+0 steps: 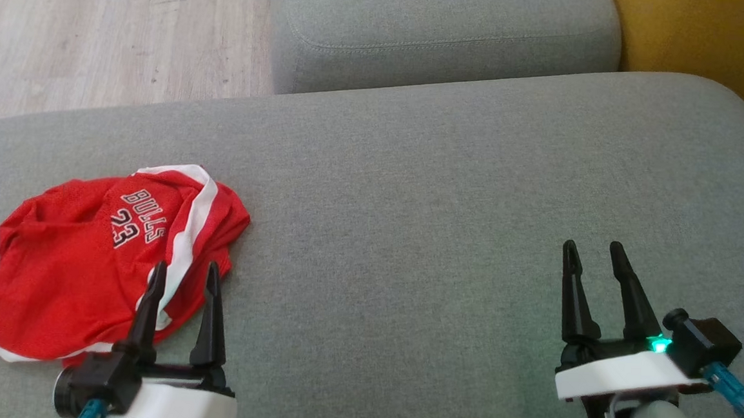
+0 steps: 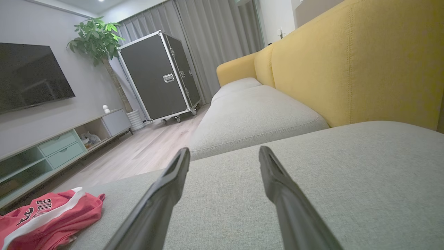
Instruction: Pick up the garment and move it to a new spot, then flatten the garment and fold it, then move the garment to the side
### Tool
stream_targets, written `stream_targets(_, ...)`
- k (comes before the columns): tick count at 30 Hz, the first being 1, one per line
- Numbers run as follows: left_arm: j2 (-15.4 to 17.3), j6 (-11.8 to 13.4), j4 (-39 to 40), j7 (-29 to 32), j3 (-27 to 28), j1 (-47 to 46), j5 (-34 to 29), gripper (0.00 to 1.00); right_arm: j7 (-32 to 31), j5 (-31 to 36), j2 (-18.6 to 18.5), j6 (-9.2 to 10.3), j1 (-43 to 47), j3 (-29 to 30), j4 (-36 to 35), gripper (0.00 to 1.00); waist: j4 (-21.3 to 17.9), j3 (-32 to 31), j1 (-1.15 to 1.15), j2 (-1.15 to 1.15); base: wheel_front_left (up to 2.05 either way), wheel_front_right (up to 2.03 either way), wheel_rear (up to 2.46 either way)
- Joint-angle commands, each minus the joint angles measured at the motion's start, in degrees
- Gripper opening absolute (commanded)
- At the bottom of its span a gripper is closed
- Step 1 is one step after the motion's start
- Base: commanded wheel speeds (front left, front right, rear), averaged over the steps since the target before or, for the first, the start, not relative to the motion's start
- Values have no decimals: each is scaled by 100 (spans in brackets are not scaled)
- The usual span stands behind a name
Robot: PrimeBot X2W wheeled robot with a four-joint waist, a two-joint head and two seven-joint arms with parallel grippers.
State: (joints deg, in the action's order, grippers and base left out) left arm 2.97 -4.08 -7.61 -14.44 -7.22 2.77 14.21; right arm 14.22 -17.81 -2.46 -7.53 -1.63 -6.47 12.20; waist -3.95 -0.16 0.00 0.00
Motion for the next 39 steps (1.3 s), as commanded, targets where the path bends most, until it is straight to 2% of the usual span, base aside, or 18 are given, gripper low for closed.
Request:
stream_targets(1, -8, -6, 143, -56, 176, -174, 25, 100, 78, -18, -42, 4, -176, -145, -152, 100, 4, -4, 0, 0, 0, 0, 0)
stream_targets(8, -9, 17, 117, -56, 187, -144, 89, 100, 78, 6, -42, 4, -192, -235, -149, 100, 70, -25, 0, 0, 0, 0, 0)
stream_targets(15, -9, 54, 85, -56, 282, -136, 87, 100, 78, 50, -42, 4, -173, -410, -182, 100, 292, -62, 0, 0, 0, 0, 0)
stream_targets(29, -9, 44, 24, -56, 576, 48, -65, 100, 78, -249, -42, 4, -37, -1106, -195, 100, 1127, -275, 0, 0, 0, 0, 0)
stream_targets(39, -9, 5, 26, -56, 805, 182, -137, 100, 78, -354, -42, 4, 63, -1381, -221, 100, 1633, -383, 0, 0, 0, 0, 0)
